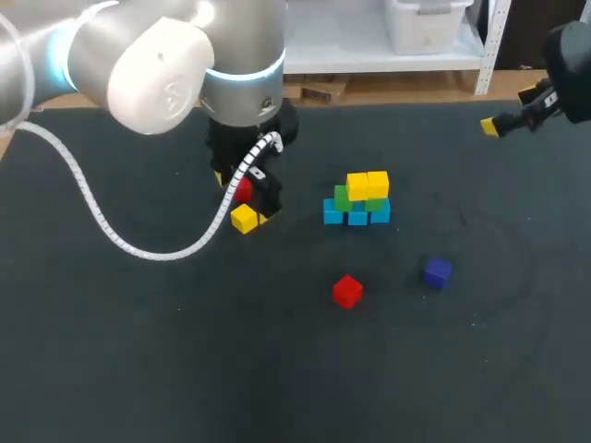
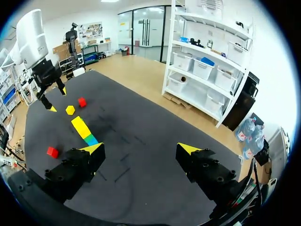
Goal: Place the blue cubes, place green cubes on the blue cubes, place the yellow cubes on the green cubes, then place the red cubes on the yellow cubes, and place purple cube on the red cubes.
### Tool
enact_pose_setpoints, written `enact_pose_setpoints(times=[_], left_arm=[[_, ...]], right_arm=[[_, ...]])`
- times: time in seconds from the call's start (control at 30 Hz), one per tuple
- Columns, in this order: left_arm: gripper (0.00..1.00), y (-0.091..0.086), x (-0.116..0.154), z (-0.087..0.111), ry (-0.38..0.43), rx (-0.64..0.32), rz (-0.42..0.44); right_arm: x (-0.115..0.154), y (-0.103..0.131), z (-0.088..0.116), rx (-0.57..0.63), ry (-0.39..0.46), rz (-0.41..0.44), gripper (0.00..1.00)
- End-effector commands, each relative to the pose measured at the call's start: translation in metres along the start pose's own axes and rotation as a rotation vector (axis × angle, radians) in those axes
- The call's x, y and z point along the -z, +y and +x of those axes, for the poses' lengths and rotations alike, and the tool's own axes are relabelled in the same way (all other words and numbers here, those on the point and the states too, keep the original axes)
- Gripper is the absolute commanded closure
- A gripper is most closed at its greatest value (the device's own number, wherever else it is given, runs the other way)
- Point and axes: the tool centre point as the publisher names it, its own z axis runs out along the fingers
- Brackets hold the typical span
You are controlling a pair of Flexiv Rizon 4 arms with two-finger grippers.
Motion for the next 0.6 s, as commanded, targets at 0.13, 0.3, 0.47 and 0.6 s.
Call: enact_pose_setpoints(times=[0.13,0.3,0.47,0.6], left_arm=[[0.00,-0.008,-0.018,-0.007,0.015,0.025,0.009],[0.00,-0.005,-0.024,-0.010,0.032,0.054,0.013],[0.00,0.004,-0.031,-0.010,0.039,0.066,0.031],[0.00,0.007,-0.035,-0.006,0.054,0.092,0.049]], right_arm=[[0.000,-0.001,0.000,0.000,-0.002,-0.003,0.00],[0.000,-0.001,0.000,0.000,-0.002,-0.003,0.00],[0.000,-0.001,0.000,0.000,-0.002,-0.003,0.00],[0.000,-0.001,0.000,0.000,-0.002,-0.003,0.00]])
